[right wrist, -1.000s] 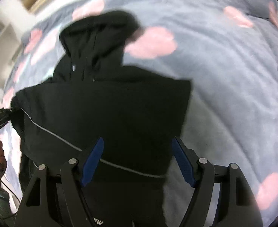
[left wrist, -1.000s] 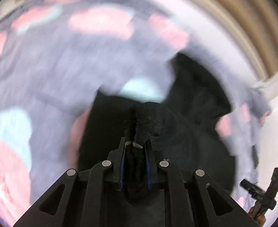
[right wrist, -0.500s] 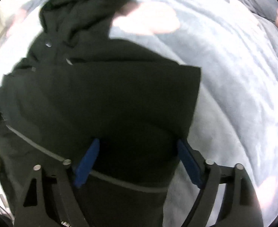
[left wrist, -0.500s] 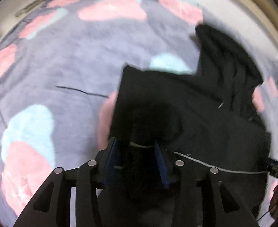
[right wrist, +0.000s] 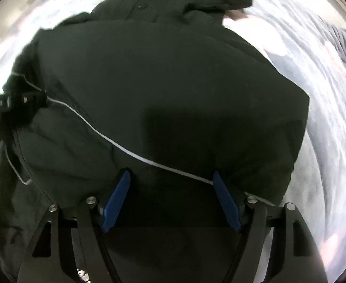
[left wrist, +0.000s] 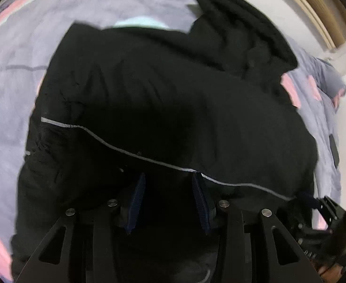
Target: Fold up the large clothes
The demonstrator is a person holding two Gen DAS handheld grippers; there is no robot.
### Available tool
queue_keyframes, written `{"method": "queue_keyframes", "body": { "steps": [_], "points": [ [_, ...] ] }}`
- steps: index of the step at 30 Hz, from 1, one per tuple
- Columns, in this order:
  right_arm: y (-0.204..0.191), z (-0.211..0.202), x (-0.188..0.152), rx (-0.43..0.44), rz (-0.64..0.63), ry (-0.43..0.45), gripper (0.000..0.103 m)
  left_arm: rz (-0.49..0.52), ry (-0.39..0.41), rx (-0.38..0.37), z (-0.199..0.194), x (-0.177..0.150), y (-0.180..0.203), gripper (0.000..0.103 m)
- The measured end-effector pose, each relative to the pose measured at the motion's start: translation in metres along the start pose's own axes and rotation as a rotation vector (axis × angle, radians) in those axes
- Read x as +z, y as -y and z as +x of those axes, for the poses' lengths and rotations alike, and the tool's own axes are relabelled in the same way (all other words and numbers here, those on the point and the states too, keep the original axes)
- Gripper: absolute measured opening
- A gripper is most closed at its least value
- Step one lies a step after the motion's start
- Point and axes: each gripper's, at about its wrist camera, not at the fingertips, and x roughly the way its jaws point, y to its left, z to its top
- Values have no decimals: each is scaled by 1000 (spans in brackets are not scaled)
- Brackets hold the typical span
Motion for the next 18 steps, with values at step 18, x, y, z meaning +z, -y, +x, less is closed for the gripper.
{"method": "queue_keyframes", "body": {
  "steps": [18],
  "points": [
    [14, -7, -41, 10, 74, -56, 73, -6, -70, 6, -15, -41, 10, 43]
  ]
}}
